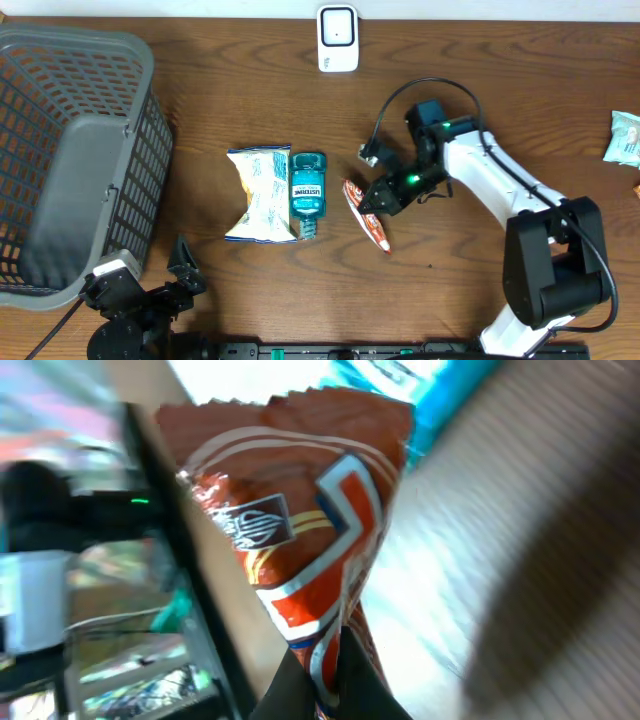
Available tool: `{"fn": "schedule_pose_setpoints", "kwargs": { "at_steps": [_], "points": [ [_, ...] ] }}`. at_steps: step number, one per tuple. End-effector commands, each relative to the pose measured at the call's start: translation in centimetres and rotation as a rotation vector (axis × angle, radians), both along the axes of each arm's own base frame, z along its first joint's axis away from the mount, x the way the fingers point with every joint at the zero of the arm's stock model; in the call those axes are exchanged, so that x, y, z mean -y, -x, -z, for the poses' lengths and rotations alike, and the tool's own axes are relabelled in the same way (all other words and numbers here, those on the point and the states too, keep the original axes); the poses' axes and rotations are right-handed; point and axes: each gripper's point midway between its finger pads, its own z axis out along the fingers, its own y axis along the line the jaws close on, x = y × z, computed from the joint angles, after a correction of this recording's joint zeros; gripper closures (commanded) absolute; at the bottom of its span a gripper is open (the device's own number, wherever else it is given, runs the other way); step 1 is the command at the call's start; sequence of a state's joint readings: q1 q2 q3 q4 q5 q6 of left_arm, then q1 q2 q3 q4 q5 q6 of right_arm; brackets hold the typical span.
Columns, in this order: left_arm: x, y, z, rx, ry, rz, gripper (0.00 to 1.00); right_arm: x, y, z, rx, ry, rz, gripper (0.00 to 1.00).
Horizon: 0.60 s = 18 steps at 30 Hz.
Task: Scan the item barcode
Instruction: 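Lift the Top bar and carry it toward the white scanner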
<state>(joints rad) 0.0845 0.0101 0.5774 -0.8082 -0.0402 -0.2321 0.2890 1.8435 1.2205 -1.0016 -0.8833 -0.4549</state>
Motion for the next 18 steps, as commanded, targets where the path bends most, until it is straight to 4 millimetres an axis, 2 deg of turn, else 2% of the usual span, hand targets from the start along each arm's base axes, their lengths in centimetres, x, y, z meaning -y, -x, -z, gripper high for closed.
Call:
{"fn": "schedule_pose_setpoints", "kwargs": {
  "at_steps": [1,7,18],
  "points": [
    [-0.3,0.1,-0.1,0.007,-0.006,-0.016,0.02,-1.7,1.2,-2.5,0.022,-0.265,-0.066,0.99],
    [-0.3,0.1,-0.1,0.007,-0.006,-0.017,0.02,-2.4,1.3,-4.1,0.098,-0.401,-0.111,0.99],
    [-0.3,0.1,-0.1,0.007,-0.006,-0.016,0.02,-2.8,1.3,-4.9,0.162,-0.474,-0.143,0.99]
  ]
}}
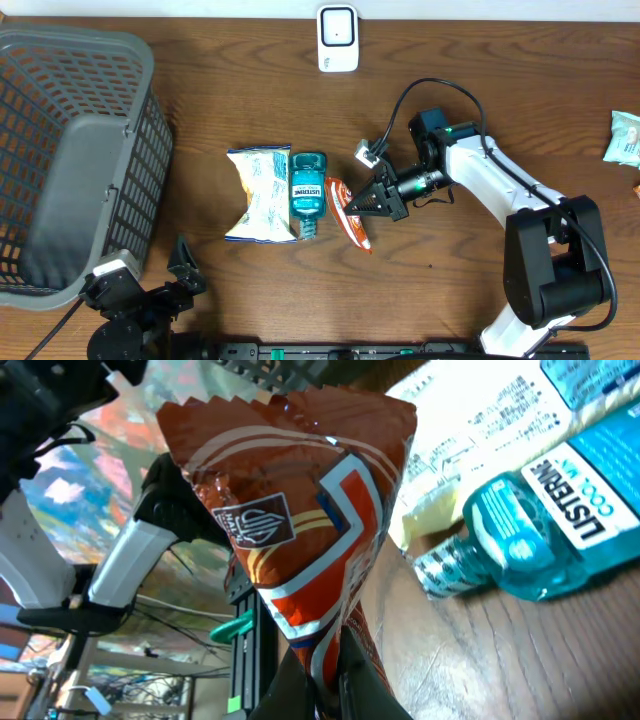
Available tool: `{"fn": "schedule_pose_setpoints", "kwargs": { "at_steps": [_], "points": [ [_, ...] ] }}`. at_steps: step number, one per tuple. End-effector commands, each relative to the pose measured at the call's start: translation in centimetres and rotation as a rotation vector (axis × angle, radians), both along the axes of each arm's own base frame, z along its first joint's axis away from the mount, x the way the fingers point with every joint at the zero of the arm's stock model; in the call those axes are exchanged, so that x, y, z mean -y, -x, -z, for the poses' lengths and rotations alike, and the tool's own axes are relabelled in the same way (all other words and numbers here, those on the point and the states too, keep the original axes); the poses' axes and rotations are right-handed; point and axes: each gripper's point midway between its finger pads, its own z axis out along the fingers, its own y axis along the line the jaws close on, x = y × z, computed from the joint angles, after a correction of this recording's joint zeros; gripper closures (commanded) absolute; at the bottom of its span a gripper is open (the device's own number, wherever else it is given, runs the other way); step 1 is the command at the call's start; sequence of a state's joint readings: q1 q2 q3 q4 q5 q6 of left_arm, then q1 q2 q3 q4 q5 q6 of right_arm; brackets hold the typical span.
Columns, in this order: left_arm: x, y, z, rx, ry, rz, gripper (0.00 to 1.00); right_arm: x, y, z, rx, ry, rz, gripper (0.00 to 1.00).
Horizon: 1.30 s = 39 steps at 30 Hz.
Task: Scan the item barcode
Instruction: 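Lift the Top bar and carry it toward the white scanner, then hold the Top bar in front of the scanner window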
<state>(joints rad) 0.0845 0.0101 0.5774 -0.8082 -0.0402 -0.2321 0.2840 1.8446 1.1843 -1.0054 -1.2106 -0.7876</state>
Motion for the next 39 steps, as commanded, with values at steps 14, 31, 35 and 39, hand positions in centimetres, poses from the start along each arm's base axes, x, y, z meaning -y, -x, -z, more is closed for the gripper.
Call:
{"fn": "schedule_pose_setpoints", "kwargs": {
  "at_steps": [14,31,35,39],
  "points": [
    [-0.3,0.1,-0.1,0.007,-0.006,-0.017,0.02,-1.3,-3.3,-1.7,0.111,-0.131,0.038,0.99],
    [-0.3,0.1,-0.1,0.007,-0.006,-0.016,0.02,4.7,-21.4,-0.6,0.566,0.615,0.697,0.99],
    [-0.3,0.1,-0.1,0.007,-0.006,-0.017,0.02,4.9,-24.2,-2.9,0.685,0.639,0.713,0.99],
    [-0.3,0.1,-0.1,0.007,-0.006,-0.016,0.02,5.1,-28.3,-2.9,0.747,0.72,0.724,0.99]
  ]
}}
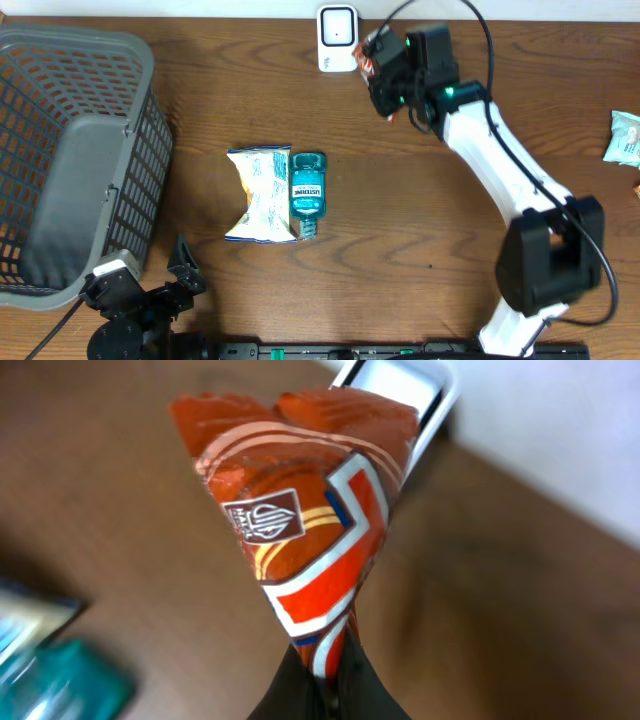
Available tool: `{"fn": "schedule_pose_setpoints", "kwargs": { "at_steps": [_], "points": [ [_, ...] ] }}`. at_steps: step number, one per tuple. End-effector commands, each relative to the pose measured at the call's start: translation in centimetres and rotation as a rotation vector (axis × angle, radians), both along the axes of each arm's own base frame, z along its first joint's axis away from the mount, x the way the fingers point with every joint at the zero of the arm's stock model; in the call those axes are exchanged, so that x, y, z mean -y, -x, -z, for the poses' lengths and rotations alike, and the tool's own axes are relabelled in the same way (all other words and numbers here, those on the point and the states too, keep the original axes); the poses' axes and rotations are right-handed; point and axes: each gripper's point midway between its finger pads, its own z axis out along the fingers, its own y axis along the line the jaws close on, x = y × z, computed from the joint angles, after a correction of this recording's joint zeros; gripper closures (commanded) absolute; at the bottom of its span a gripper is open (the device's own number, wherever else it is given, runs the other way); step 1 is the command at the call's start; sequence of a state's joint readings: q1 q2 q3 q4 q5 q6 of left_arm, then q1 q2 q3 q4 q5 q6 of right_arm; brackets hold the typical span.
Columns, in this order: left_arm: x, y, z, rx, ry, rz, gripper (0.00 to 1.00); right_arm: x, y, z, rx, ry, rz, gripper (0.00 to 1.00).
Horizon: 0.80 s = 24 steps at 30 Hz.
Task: Scan the item barcode
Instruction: 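Hold the Top bar in front of the scanner window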
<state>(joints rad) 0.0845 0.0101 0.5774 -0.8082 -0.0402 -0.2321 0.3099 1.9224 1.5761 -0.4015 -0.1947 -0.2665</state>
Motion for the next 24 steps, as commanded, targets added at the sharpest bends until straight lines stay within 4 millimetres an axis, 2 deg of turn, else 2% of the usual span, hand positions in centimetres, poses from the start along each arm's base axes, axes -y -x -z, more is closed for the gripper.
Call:
{"fn": "schedule_pose_setpoints", "kwargs": {
  "at_steps": [1,3,4,6,7,11,15,18,21,24],
  "points": [
    [-0.3,0.1,-0.1,0.007,-0.006,-0.016,0.02,0.5,-4.0,1.2,0.024,0.136,0.031,0.99],
    [-0.3,0.1,-0.1,0.007,-0.006,-0.017,0.02,0.3,-5.4,1.5,0.019,0.16,0.031,0.99],
    [-0.3,0.1,-0.1,0.007,-0.006,-0.017,0.02,-0.2,-7.2,2.1,0.014,0.182,0.031,0.99],
    [-0.3,0.1,-0.1,0.007,-0.006,-0.017,0.02,-0.5,-8.7,2.4,0.016,0.194,0.034,0.99],
    [-0.3,0.1,-0.1,0.007,-0.006,-0.017,0.02,-0.9,-10.2,2.7,0.029,0.204,0.036,0.99],
    [-0.3,0.1,-0.1,0.007,-0.006,-0.016,0.02,-1.9,-12.5,3.3,0.085,0.242,0.064,0.99],
    [-0.3,0.1,-0.1,0.007,-0.006,-0.017,0.02,-4.2,-12.6,4.8,0.102,0.265,0.018,0.99],
    [-0.3,0.1,-0.1,0.007,-0.006,-0.017,0.02,-4.9,-12.8,5.2,0.124,0.286,0.028,0.99],
    [-0.3,0.1,-0.1,0.007,-0.006,-0.016,0.02,-4.4,-13.0,5.4,0.131,0.322,0.064,0.99],
    [-0.3,0.1,-0.1,0.007,-0.006,-0.017,0.02,-3.0,-13.0,5.1,0.123,0.361,0.132,0.99]
  ]
}}
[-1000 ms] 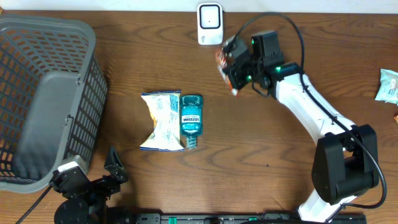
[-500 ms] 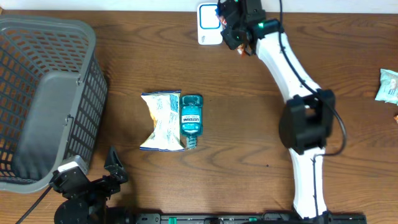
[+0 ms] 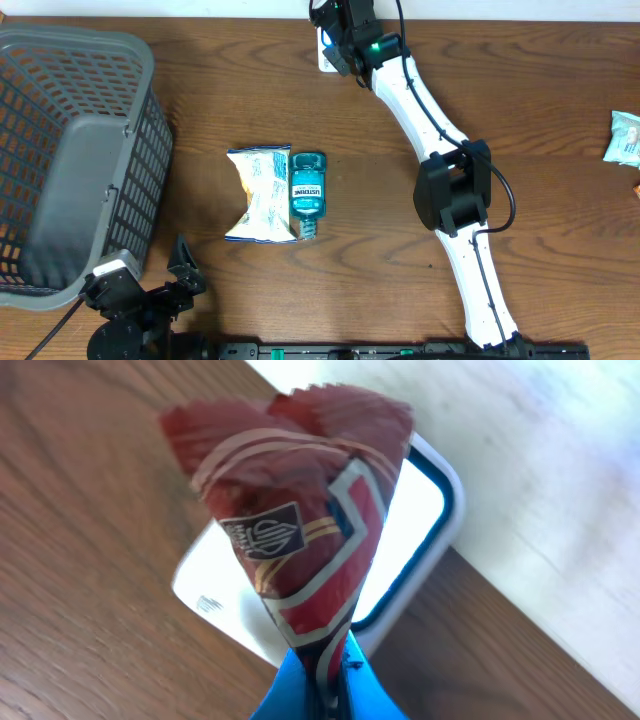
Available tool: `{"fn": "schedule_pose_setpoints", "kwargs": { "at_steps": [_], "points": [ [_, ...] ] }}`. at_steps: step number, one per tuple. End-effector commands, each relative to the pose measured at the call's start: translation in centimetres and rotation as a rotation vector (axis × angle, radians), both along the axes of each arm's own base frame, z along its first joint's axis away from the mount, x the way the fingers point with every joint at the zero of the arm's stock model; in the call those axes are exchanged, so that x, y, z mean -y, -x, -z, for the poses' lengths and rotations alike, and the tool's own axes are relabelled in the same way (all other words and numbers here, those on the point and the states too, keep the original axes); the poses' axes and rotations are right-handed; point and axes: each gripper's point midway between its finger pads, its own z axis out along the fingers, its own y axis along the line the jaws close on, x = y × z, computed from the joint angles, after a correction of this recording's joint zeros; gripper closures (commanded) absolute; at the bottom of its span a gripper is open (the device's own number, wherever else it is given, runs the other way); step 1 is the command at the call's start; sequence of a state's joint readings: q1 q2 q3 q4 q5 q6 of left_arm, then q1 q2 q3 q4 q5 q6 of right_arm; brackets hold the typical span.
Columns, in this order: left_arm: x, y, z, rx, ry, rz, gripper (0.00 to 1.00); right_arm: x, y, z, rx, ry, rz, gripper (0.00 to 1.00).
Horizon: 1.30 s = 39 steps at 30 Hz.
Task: Scan the item barcode
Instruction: 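Hold the Top bar in front of the scanner window, then carry the Top bar off to the right edge and release it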
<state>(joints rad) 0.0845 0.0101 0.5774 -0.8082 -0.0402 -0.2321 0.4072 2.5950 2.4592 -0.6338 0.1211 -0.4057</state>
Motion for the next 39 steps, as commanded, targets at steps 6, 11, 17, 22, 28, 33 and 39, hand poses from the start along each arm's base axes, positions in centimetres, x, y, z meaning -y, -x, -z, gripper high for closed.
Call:
{"fn": "schedule_pose_setpoints", "kwargs": {
  "at_steps": [6,11,17,22,28,33,39],
  "points": [
    [-0.3,0.1,-0.1,0.007,-0.006,-0.017,0.02,8.4,3.5,-3.3,-0.15,0.137,0.299,0.99],
    [-0.3,0.1,-0.1,0.007,-0.006,-0.016,0.02,17.9,8.0,-2.6,-0.338,0.238,0.591,0.99],
    [-0.3,0.1,-0.1,0.007,-0.006,-0.017,0.02,31.8,11.6,-2.1,-0.458,0.455,0.859,0.99],
    [-0.3,0.1,-0.1,0.007,-0.006,-0.017,0.02,41.5,12.8,0.3,-0.491,0.372,1.061,0.99],
    [-0.3,0.1,-0.1,0.007,-0.006,-0.016,0.02,52.2,15.7,4.3,-0.529,0.366,1.168,0.99],
    [-0.3,0.1,-0.1,0.007,-0.006,-0.016,0.02,54.5,16.4,4.2,-0.488,0.282,1.265,0.43],
    [-0.3,0.1,-0.1,0.007,-0.006,-0.016,0.02,46.3,11.5,-0.7,-0.41,-0.211,1.087,0.01]
  ]
}}
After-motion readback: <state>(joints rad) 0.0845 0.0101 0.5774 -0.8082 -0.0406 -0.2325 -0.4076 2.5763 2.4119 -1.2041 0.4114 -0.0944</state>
